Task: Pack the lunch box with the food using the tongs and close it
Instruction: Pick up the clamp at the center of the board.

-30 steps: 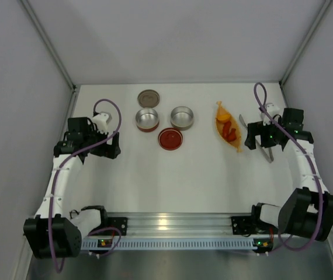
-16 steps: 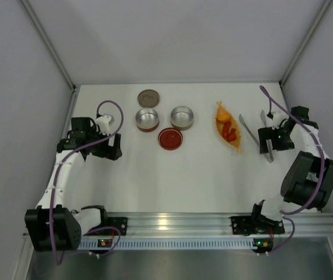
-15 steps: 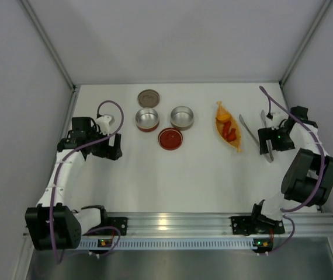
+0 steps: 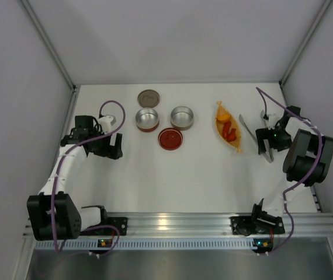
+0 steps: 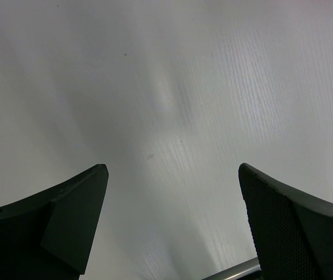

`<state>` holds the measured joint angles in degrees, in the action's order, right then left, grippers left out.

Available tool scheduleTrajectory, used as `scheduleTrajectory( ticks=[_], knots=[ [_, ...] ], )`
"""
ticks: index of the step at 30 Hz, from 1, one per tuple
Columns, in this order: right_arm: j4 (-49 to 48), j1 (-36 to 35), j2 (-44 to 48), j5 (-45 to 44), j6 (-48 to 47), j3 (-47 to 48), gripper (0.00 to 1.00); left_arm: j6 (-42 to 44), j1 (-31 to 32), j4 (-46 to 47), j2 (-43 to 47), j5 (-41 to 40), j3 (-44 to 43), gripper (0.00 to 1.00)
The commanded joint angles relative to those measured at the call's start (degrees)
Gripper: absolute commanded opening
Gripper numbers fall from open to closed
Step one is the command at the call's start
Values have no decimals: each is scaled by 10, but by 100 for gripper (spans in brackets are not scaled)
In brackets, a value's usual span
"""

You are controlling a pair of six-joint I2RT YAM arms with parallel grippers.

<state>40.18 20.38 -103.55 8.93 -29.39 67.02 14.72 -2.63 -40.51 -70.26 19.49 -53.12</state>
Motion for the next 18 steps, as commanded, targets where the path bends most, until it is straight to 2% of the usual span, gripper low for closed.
scheduleTrajectory(
  ticks=[1,6,10,16,18],
  knots=[
    [-70,-6,-18,47,3,17,99,7,1,25,-8,-2,-2,98],
    [-114,-20,-33,42,-2,10,94,7,1,31,-25,-4,-8,98],
    [-141,-40,-47,8,-9,0,93,6,1,35,-45,-1,-15,98],
    [-159,-66,-63,-6,-7,-1,92,5,1,41,-64,0,-24,98],
    [-151,-67,-69,-4,-6,8,88,5,1,42,-68,0,-27,98]
  ],
)
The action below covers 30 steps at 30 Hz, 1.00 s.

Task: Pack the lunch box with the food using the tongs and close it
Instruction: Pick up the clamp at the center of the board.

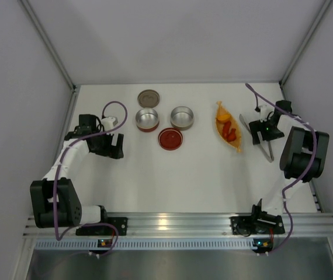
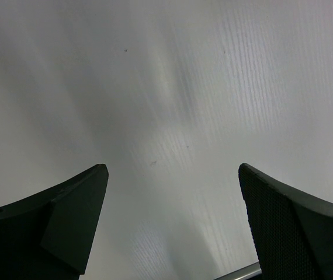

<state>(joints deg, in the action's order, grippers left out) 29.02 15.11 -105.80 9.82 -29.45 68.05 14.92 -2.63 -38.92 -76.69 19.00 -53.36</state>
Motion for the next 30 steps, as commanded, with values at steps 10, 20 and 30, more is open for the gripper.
scheduleTrajectory(
  ticks=[10,20,30],
  knots=[
    [-21,-14,-54,-15,-21,9,70,9,1,27,-13,-1,-28,98],
    [19,-10,-53,-17,-28,9,83,12,1,24,6,-2,-24,98],
    [33,-3,-54,-9,-28,9,80,15,1,19,15,-5,-24,98]
  ],
)
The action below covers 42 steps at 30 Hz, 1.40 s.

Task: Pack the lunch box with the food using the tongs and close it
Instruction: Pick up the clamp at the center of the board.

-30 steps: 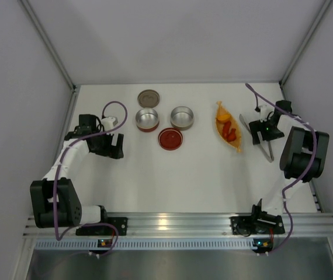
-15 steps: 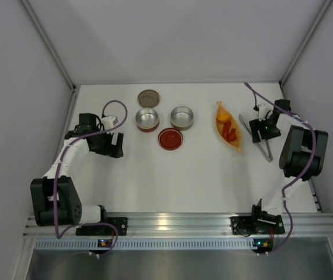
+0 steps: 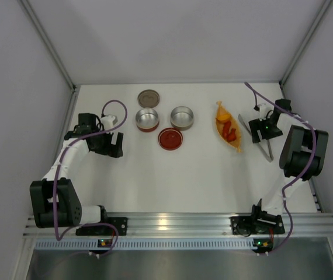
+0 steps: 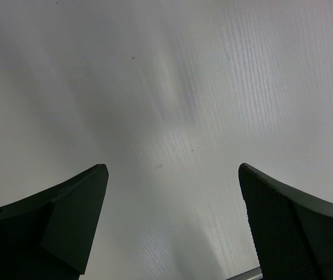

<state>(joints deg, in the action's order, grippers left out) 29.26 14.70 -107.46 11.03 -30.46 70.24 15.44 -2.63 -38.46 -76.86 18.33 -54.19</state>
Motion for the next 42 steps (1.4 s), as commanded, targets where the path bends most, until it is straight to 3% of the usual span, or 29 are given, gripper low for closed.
scheduleTrajectory(
  ticks=[1,7,12,16,18,20,28,42],
  knots=[
    [33,2,-38,-19,-19,-12,80,10,1,14,17,2,-15,98],
    [51,7,-40,-14,-27,-12,86,7,1,15,16,4,-16,98],
    [62,9,-42,-14,-32,-9,83,5,1,17,15,6,-16,98],
    [63,9,-42,-14,-32,-7,74,2,1,19,13,7,-14,98],
    [62,10,-42,-18,-34,-10,54,3,1,20,14,7,-15,98],
    [62,12,-30,-16,-34,-12,43,4,0,18,14,6,-17,98],
    [137,32,66,31,-31,52,36,4,1,14,18,13,-23,98],
    [244,37,102,80,-50,138,29,-2,1,13,21,20,-28,98]
  ],
)
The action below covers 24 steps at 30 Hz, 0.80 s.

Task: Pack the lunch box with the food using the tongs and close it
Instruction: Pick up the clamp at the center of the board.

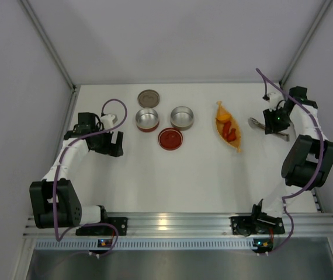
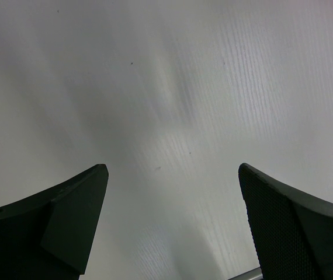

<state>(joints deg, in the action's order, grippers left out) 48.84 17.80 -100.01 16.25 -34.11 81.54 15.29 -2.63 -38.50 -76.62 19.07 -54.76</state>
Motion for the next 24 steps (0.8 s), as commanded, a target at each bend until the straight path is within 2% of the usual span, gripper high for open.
scheduleTrajectory(
  ticks=[1,9,17,24],
  knots=[
    [52,7,31,32,-16,27,28,-1,1,14,17,12,-24,98],
    [91,8,79,62,-34,59,25,-4,0,14,15,21,-27,98],
    [138,7,116,106,-41,105,29,2,0,7,20,60,-33,98],
    [174,-7,115,137,-1,147,30,-8,1,-3,27,96,-40,98]
  ],
)
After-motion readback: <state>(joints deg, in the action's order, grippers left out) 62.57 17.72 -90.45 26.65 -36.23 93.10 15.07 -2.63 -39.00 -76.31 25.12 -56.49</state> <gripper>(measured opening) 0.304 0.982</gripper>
